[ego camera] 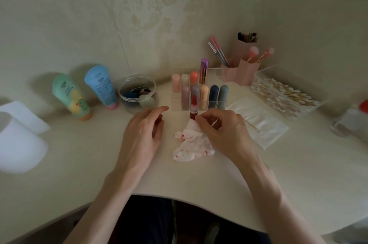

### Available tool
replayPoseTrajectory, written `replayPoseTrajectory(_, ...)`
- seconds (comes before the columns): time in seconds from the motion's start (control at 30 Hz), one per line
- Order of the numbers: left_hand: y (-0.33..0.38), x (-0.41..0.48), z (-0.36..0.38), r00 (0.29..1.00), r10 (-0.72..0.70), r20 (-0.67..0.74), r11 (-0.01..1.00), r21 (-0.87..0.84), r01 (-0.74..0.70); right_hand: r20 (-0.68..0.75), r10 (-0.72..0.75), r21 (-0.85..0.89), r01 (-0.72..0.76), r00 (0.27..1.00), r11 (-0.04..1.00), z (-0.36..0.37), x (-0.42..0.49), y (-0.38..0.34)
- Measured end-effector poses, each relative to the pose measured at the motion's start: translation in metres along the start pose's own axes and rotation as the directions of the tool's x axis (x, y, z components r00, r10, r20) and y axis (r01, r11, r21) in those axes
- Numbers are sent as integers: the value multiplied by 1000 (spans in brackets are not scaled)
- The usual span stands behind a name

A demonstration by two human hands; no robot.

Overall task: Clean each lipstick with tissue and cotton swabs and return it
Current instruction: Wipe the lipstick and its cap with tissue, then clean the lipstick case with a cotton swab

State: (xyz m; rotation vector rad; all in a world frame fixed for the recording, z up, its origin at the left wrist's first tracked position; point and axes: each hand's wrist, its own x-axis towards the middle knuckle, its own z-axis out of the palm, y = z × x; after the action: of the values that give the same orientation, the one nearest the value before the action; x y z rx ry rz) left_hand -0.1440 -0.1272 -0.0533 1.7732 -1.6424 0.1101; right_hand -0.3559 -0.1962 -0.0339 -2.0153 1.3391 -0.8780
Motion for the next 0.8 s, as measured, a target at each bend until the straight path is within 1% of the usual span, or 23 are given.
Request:
replayPoseTrajectory(0.1,2,-3,0,999,-19,28,999,-44,20,-8,13,10,-13,1000,1000,-1,0,-1)
replayPoseTrajectory(0.2,3,-4,0,998,-67,-10,997,-45,67,-10,41,-14,-41,999,999,-2,0,-2)
replayPoseTrajectory(0.23,4,-5,-2,997,-53,-47,998,-19,52,-17,58,-19,-59,998,998,-2,0,-2)
replayPoseTrajectory(0.3,11,-6,-7,990,38,-132,998,45,-33,-48,102,-31,-104,994,994,-4,1,-1)
replayPoseTrajectory(0.37,21,-7,-11,984,79,-162,997,20,-77,-76,149,-65,-154,986,986,-6,2,-1)
replayPoseTrajectory(0.5,46,0,-5,992,-10,-128,985,-173,-12,-114,211,-141,-226,971,964,-11,1,-1)
replayPoseTrajectory(0.57,56,6,4,994,-59,-88,976,-215,39,-148,237,-179,-261,960,949,-14,2,-1)
replayPoseTrajectory(0.67,62,12,19,991,-134,-17,975,-182,128,-223,261,-252,-314,939,915,-21,5,3)
replayPoseTrajectory(0.8,60,14,35,982,-188,9,978,-91,188,-292,224,-360,-323,930,875,-23,5,10)
